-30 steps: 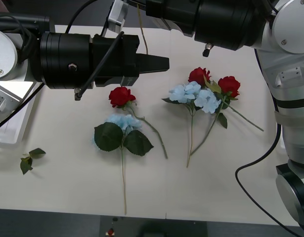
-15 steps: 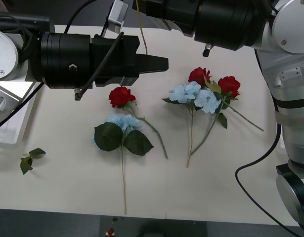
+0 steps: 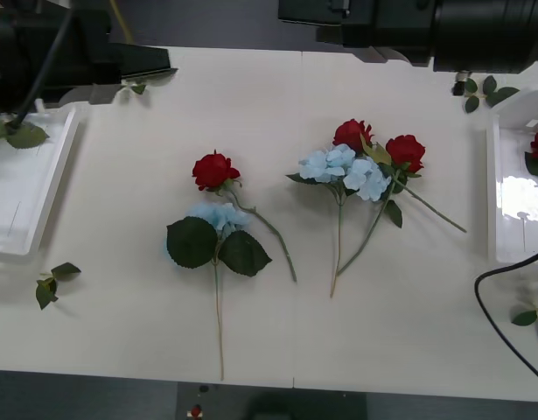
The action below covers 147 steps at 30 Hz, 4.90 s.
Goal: Put the red flowers into the right box and the blue flowers into the left box
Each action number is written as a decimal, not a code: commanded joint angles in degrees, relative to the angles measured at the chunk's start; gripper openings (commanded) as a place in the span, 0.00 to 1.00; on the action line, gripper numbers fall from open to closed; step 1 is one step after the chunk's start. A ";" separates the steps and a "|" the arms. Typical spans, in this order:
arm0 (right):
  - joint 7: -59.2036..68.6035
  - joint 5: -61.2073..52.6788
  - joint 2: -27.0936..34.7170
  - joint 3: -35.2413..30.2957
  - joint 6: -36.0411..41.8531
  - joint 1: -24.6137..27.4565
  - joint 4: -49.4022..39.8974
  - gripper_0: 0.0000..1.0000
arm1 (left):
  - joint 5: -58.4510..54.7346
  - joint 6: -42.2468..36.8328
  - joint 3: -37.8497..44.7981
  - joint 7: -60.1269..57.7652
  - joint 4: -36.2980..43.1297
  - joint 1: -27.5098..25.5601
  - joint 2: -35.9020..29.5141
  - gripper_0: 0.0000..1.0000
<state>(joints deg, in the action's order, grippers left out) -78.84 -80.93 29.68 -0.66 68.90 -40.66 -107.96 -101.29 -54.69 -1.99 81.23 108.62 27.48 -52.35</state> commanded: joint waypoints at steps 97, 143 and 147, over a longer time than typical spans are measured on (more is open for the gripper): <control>-16.00 51.83 3.98 33.97 -13.18 -10.40 44.76 1.00 | 48.73 -9.91 0.23 -6.79 5.99 -21.41 13.24 1.00; -16.26 38.30 3.90 35.38 -18.98 -12.86 43.88 0.00 | 81.25 -9.64 -26.84 -20.94 4.67 -24.05 25.81 1.00; -16.26 34.96 6.18 33.44 -18.63 -12.86 42.30 0.00 | 85.03 -9.64 -29.74 -23.31 2.39 -21.59 25.64 1.00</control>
<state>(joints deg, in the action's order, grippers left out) -93.84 -44.42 32.61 33.83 49.91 -51.31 -63.07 -19.08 -64.84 -30.09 61.54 111.02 3.91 -25.34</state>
